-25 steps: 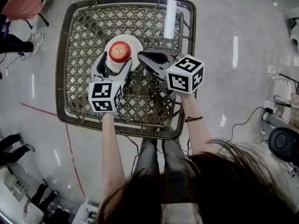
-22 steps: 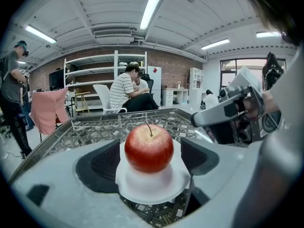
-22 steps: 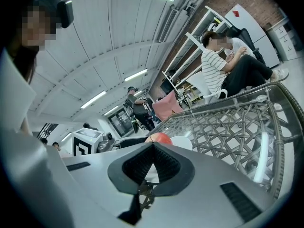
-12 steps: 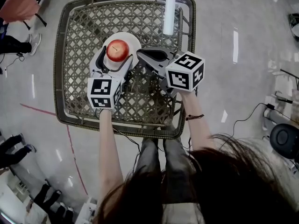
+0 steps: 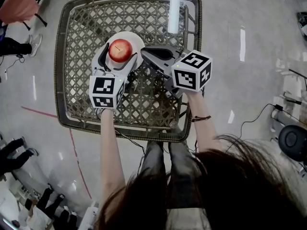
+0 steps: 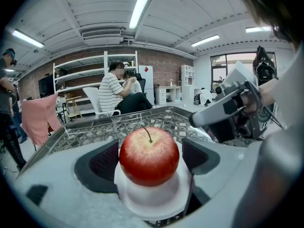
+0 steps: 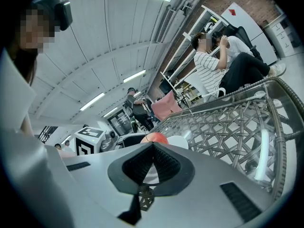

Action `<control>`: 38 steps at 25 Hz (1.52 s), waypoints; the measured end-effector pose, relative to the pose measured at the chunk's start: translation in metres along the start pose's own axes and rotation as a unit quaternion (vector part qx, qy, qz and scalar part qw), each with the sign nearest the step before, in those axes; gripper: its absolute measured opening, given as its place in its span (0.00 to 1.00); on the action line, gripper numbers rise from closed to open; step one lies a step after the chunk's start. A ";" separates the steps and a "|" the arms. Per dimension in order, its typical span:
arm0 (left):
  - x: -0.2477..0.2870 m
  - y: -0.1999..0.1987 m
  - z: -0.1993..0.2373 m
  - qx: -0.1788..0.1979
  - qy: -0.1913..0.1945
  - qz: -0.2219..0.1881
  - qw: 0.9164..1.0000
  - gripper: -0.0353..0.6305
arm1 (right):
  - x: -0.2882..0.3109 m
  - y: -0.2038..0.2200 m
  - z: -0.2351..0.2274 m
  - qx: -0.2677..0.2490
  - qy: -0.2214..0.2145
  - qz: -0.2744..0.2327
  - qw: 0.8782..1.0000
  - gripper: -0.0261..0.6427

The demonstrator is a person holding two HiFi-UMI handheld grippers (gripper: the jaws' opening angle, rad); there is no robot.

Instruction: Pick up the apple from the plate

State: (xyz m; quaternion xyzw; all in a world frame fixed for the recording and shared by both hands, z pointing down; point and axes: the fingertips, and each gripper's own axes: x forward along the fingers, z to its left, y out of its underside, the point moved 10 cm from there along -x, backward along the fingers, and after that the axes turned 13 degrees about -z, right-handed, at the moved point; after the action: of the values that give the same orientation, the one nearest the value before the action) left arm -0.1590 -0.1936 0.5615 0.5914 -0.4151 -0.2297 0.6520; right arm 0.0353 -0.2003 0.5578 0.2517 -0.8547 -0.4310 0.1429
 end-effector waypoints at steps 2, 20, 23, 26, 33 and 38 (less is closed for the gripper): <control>0.002 -0.001 0.001 0.005 0.001 0.002 1.000 0.67 | 0.000 0.000 -0.001 0.001 0.000 0.000 1.000 0.05; 0.016 0.003 0.001 0.020 0.000 0.031 0.999 0.67 | 0.001 0.002 -0.008 0.015 0.000 -0.006 1.000 0.05; 0.015 0.004 0.002 0.015 -0.002 0.031 0.999 0.67 | 0.001 0.002 -0.009 0.015 0.000 -0.007 1.000 0.05; 0.015 0.004 0.003 0.011 -0.001 0.031 0.999 0.67 | 0.001 0.002 -0.009 0.016 0.000 -0.008 1.000 0.05; 0.014 0.004 0.004 0.005 -0.002 0.030 1.000 0.67 | 0.003 0.002 -0.009 0.016 0.001 -0.007 1.000 0.05; 0.014 0.004 0.004 0.003 -0.001 0.030 1.000 0.67 | 0.004 0.001 -0.009 0.018 0.002 -0.010 1.000 0.05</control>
State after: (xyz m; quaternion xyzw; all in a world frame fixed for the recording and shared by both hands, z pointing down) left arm -0.1549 -0.2060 0.5688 0.5808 -0.4340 -0.2094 0.6561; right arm 0.0362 -0.2076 0.5642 0.2632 -0.8596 -0.4163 0.1358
